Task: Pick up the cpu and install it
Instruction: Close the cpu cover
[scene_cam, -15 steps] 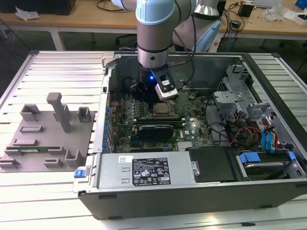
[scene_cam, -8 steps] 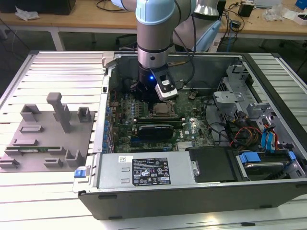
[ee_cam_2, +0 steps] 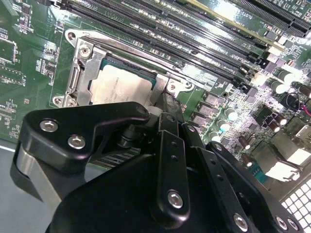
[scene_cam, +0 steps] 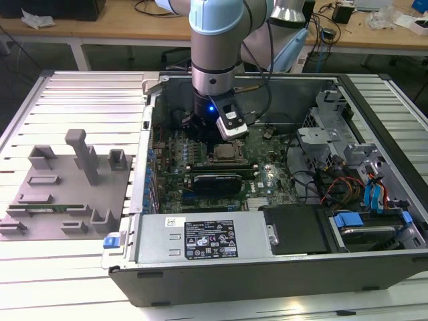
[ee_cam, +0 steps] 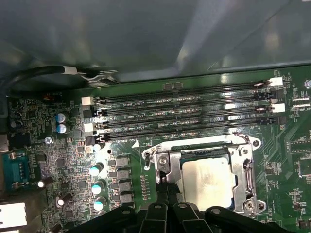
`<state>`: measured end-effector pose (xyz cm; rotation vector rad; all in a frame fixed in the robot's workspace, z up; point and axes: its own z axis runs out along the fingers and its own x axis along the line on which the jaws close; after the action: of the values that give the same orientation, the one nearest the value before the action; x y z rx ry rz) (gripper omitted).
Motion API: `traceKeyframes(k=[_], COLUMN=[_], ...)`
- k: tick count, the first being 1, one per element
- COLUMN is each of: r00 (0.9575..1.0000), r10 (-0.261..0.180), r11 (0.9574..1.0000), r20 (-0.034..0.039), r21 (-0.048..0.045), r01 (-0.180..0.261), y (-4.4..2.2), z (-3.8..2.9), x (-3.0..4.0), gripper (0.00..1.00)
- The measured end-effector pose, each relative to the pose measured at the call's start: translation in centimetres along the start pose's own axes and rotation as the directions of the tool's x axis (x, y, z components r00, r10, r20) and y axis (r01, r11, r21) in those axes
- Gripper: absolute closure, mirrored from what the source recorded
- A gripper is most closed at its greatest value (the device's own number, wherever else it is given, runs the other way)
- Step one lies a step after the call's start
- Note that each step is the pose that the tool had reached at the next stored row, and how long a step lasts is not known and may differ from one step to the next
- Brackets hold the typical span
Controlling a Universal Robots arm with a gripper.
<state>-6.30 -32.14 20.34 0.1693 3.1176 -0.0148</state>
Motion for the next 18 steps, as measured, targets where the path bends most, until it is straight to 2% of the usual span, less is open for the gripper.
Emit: traceKeyframes(k=[13,18], r00=[1.0000,1.0000], r10=[-0.004,-0.004], r11=[1.0000,1.0000], r20=[0.0001,0.0002], r21=[-0.0001,-0.0002], r01=[0.004,0.004], y=[0.00,0.00], z=[0.00,-0.55], x=[0.00,-0.01], gripper=[0.89,0.89])
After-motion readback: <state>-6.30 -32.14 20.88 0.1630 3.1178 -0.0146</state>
